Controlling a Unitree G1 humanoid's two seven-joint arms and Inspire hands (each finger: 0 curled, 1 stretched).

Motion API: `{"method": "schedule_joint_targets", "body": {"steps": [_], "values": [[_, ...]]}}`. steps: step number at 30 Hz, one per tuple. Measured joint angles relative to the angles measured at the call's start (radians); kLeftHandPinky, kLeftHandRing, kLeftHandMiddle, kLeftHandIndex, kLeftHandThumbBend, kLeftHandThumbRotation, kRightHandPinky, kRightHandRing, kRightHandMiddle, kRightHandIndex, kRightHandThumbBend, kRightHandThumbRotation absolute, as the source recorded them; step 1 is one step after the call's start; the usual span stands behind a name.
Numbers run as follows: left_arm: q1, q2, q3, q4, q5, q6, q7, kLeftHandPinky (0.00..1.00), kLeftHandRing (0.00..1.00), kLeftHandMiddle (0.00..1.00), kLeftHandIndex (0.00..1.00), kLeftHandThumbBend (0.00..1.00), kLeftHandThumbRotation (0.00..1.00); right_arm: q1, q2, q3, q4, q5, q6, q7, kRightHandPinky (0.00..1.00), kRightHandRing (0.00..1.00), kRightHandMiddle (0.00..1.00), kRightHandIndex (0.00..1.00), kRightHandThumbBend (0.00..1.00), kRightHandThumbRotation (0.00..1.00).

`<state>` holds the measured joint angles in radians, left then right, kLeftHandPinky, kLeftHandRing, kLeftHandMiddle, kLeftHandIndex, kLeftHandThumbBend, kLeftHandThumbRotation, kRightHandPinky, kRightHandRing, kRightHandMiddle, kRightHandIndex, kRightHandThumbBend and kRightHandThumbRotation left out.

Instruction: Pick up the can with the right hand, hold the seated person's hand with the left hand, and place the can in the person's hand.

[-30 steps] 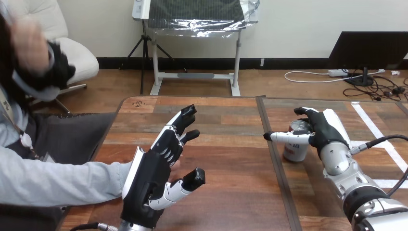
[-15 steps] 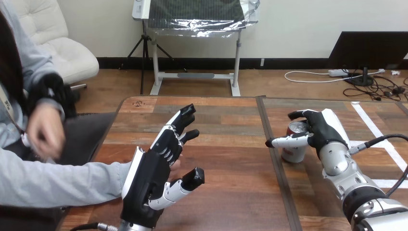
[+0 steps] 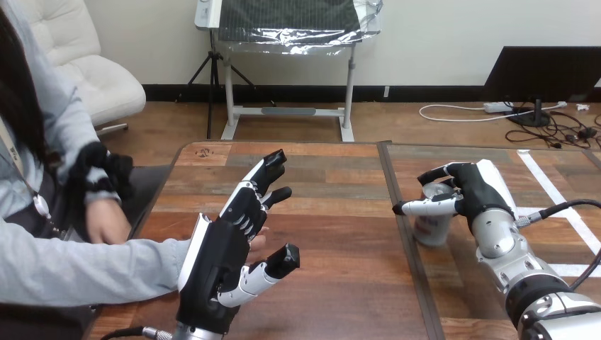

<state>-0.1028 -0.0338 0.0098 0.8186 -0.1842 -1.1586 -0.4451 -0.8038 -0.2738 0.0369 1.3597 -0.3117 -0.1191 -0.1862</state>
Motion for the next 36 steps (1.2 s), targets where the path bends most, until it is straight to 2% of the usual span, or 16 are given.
{"method": "schedule_joint_targets", "body": {"steps": [7, 17, 29, 36], "values": [[0.005, 0.0, 0.0, -0.003, 0.001, 0.0, 0.006, 0.86, 0.94, 0.94, 0.89, 1.0, 0.63, 0.0, 0.0, -0.012, 0.0, 0.002, 0.0, 0.0, 0.4, 0.45, 0.52, 0.52, 0.85, 0.0], [0.005, 0.0, 0.0, -0.003, 0.014, 0.0, 0.018, 0.86, 0.94, 0.94, 0.89, 1.0, 0.64, 0.001, 0.0, -0.02, 0.0, 0.003, 0.0, 0.0, 0.4, 0.46, 0.53, 0.52, 0.84, 0.0], [0.005, 0.0, -0.004, -0.003, 0.002, 0.001, 0.004, 0.87, 0.94, 0.94, 0.89, 1.0, 0.63, 0.001, 0.0, -0.029, 0.0, 0.003, -0.005, -0.002, 0.41, 0.47, 0.54, 0.53, 0.83, 0.0], [0.006, 0.001, -0.004, -0.003, -0.01, 0.001, -0.008, 0.87, 0.94, 0.94, 0.89, 1.0, 0.62, 0.002, -0.001, -0.043, 0.0, 0.013, -0.027, -0.006, 0.42, 0.47, 0.53, 0.53, 0.83, 0.0]]}}
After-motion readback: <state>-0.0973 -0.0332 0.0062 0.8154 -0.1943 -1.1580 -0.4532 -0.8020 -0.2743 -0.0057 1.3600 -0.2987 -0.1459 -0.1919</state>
